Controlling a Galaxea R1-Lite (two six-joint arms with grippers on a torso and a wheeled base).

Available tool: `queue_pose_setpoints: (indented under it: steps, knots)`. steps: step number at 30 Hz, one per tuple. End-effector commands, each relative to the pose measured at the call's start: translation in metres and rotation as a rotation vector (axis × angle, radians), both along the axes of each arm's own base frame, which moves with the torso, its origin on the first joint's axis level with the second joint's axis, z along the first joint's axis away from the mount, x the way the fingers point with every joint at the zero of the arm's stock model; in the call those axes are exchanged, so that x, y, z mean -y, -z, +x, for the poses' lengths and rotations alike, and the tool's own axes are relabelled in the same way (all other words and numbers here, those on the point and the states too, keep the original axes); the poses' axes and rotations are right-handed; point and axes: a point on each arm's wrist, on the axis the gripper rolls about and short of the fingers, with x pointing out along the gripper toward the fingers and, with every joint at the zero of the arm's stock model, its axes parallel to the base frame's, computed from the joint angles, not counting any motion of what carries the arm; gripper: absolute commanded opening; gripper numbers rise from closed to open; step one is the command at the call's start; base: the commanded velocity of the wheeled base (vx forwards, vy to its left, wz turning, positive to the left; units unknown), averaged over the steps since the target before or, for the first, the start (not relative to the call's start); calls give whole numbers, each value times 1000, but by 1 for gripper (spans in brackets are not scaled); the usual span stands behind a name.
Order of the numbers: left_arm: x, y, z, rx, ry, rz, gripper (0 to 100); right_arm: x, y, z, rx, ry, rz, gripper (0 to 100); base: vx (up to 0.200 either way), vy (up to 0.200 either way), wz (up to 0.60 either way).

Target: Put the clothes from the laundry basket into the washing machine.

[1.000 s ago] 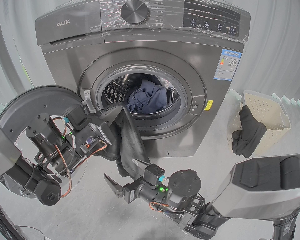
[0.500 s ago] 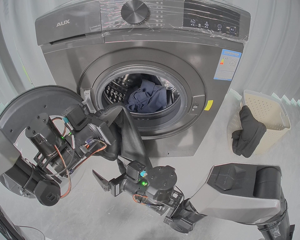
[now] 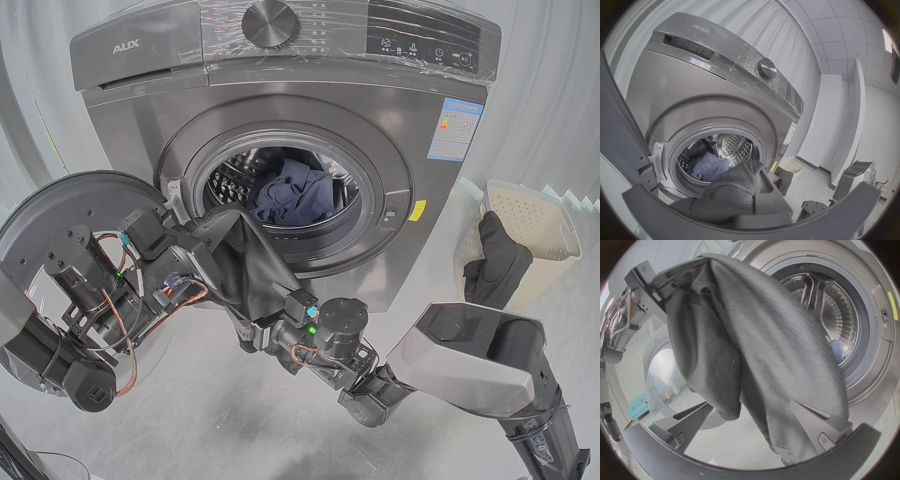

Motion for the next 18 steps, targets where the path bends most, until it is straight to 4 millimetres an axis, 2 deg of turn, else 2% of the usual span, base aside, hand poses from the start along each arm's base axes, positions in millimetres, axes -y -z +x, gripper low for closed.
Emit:
queue_pose_setpoints:
  steps: [1,4,5,7,18]
  knots:
    - [-1,-2,-1,5,-3,-2,0,16,-3,13,11,46,-11,100,0,0,0]
    - [-2,-3,-1,9,-3,-4,0,21,-5,18,29,69,-21,100,0,0,0]
    - [-2,-5,-3,14,-1,-7,0,33,-4,31,52,113,-46,100,0,0,0]
    - [-2,-6,-4,19,2,-8,0,37,-3,36,52,129,-54,100,0,0,0]
    - [-2,-6,-4,21,5,-8,0,42,1,45,49,160,-58,100,0,0,0]
